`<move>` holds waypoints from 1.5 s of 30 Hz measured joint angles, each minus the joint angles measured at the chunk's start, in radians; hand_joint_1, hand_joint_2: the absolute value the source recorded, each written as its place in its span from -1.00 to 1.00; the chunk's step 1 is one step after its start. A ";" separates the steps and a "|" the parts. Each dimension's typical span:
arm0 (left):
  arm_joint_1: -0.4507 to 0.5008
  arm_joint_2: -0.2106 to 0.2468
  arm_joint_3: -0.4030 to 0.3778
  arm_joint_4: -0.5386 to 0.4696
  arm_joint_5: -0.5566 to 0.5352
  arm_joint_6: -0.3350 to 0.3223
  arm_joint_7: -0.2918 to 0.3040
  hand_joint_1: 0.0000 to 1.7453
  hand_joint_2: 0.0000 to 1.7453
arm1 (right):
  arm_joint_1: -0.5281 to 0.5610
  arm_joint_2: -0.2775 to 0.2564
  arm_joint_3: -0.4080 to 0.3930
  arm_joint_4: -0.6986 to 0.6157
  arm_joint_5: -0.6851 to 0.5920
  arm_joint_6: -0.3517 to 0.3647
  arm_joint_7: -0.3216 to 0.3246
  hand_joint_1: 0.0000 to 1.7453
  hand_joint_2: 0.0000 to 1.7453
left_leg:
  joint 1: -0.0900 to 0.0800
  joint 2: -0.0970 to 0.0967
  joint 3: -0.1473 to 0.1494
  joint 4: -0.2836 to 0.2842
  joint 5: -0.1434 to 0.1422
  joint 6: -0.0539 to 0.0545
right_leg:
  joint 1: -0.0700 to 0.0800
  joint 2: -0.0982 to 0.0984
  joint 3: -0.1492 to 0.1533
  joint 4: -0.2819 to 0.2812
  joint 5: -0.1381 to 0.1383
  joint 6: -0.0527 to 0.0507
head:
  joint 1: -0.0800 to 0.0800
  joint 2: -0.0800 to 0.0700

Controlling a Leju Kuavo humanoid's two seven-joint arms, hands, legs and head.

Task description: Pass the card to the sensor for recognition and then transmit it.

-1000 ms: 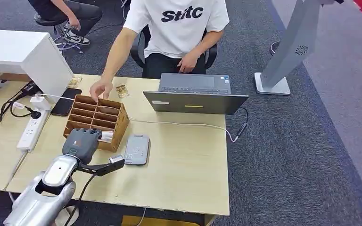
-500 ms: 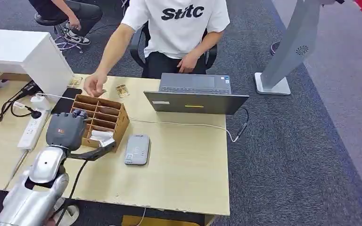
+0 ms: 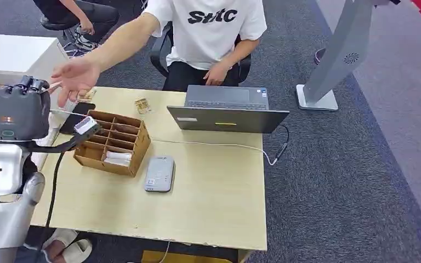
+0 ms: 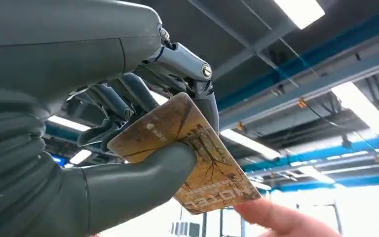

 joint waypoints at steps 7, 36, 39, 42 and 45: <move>-0.042 0.011 0.045 0.016 0.006 0.030 -0.018 1.00 1.00 | -0.002 0.001 0.009 0.000 -0.003 -0.001 0.003 -1.00 1.00 | 0.000 0.000 0.000 0.000 0.000 0.000 | 0.000 0.000 0.000 0.000 0.000 0.000 | 0.000 0.000; 0.124 -0.008 0.119 -0.090 0.127 0.182 -0.086 -1.00 1.00 | 0.000 0.010 0.011 0.000 -0.033 -0.002 0.000 -1.00 1.00 | 0.000 0.001 -0.001 0.000 0.000 0.000 | 0.000 0.001 -0.001 0.000 0.000 0.000 | 0.000 0.000; 0.178 -0.008 0.144 -0.120 0.161 0.197 -0.100 -1.00 1.00 | -0.001 0.010 0.010 0.000 -0.037 -0.003 -0.001 -1.00 1.00 | 0.000 0.000 -0.002 -0.001 0.000 0.000 | 0.000 0.000 -0.001 0.000 0.000 0.000 | 0.000 0.000; 0.310 -0.014 0.190 -0.207 0.276 0.287 -0.155 -1.00 1.00 | 0.001 0.016 -0.008 0.001 -0.039 -0.004 0.000 -1.00 1.00 | 0.000 0.005 0.001 -0.001 -0.003 -0.001 | -0.001 0.005 -0.001 0.000 -0.001 -0.001 | -0.001 0.000; 0.475 -0.061 0.275 -0.310 0.408 0.308 -0.284 -1.00 1.00 | 0.013 0.024 -0.033 0.009 -0.039 -0.004 0.002 -1.00 1.00 | 0.000 0.006 0.000 -0.001 -0.003 0.000 | 0.000 0.006 -0.002 0.000 -0.002 0.000 | -0.002 0.000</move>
